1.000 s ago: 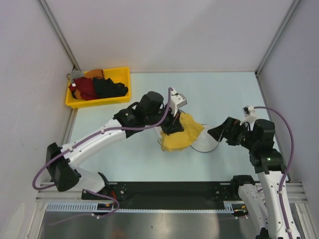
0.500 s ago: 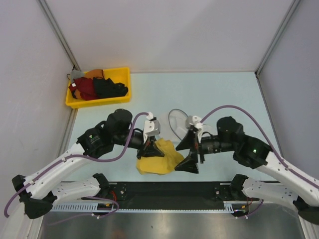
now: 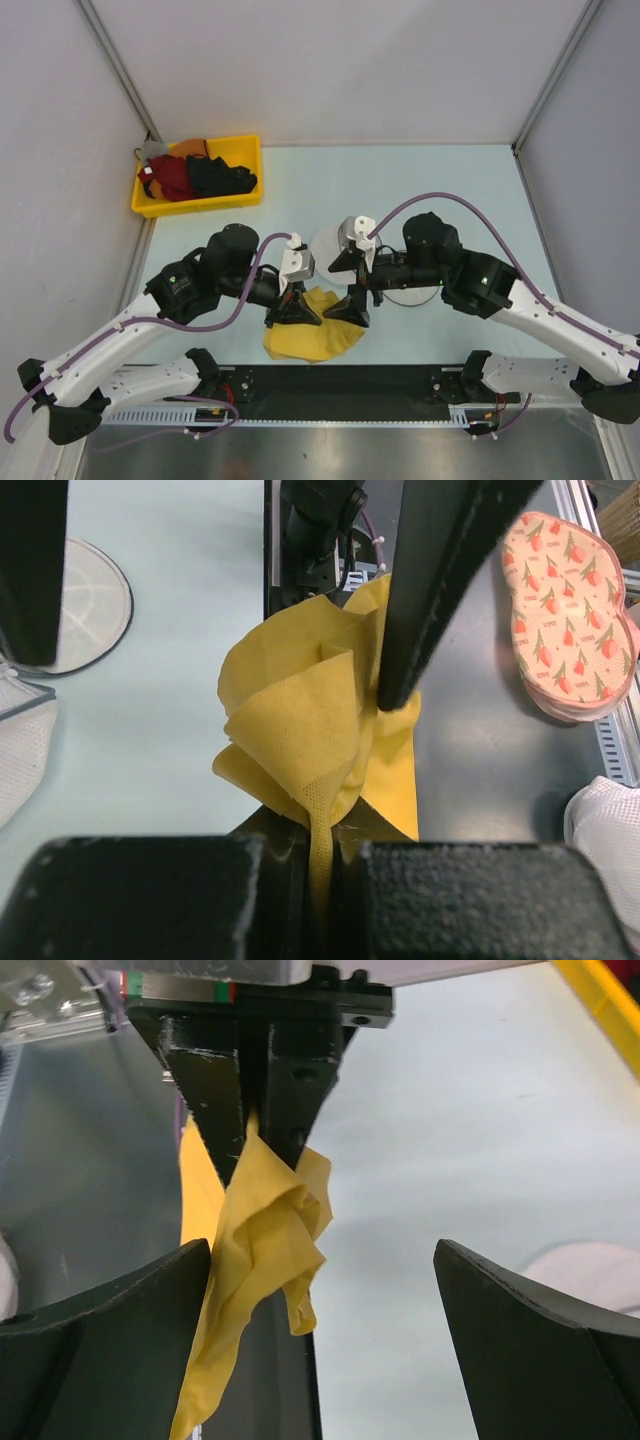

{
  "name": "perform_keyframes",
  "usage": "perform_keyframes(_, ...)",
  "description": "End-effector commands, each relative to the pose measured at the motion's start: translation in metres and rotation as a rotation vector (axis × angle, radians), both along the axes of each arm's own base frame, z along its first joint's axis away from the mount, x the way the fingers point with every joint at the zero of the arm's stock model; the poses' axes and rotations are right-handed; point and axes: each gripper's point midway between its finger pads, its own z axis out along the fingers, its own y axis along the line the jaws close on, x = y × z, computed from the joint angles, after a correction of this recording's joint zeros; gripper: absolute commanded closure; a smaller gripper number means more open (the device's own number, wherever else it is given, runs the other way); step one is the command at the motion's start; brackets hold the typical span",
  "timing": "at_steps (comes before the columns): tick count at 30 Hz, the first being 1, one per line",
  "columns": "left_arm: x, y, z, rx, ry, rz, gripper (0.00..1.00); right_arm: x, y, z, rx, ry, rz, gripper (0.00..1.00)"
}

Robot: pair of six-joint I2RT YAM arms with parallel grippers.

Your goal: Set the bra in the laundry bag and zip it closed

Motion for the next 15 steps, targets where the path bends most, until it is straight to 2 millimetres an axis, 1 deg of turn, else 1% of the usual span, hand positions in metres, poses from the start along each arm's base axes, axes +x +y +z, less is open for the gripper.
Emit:
perform_keyframes(1, -0.009, 0.001, 0.01, -0.044, -0.034, -0.064, 1.0, -0.023, 0.015, 0.001, 0.048, 0.019, 0.172, 0.0)
perform_keyframes(3, -0.01, 0.001, 0.012, -0.051, -0.038, -0.072, 1.0, -0.029, 0.017, -0.009, 0.041, 0.047, 0.208, 0.0)
perform_keyframes(6, -0.008, 0.001, 0.014, -0.053, -0.048, -0.06, 1.0, -0.043, 0.02, -0.014, 0.063, 0.097, 0.283, 0.0)
perform_keyframes(9, -0.005, 0.001, 0.016, -0.052, -0.059, -0.047, 1.0, -0.047, 0.022, -0.026, 0.038, 0.15, 0.297, 0.03)
perform_keyframes(10, -0.005, 0.001, 0.016, -0.053, -0.06, -0.047, 1.0, -0.047, 0.021, -0.034, 0.024, 0.167, 0.294, 0.04)
perform_keyframes(12, -0.005, 0.001, 0.017, -0.054, -0.062, -0.046, 1.0, -0.049, 0.022, -0.034, 0.03, 0.186, 0.298, 0.09)
perform_keyframes(13, -0.005, 0.0, 0.017, -0.053, -0.061, -0.046, 1.0, -0.051, 0.022, -0.038, 0.028, 0.2, 0.304, 0.12)
perform_keyframes(15, -0.004, 0.0, 0.019, -0.056, -0.064, -0.043, 1.0, -0.054, 0.024, -0.037, 0.042, 0.227, 0.32, 0.22)
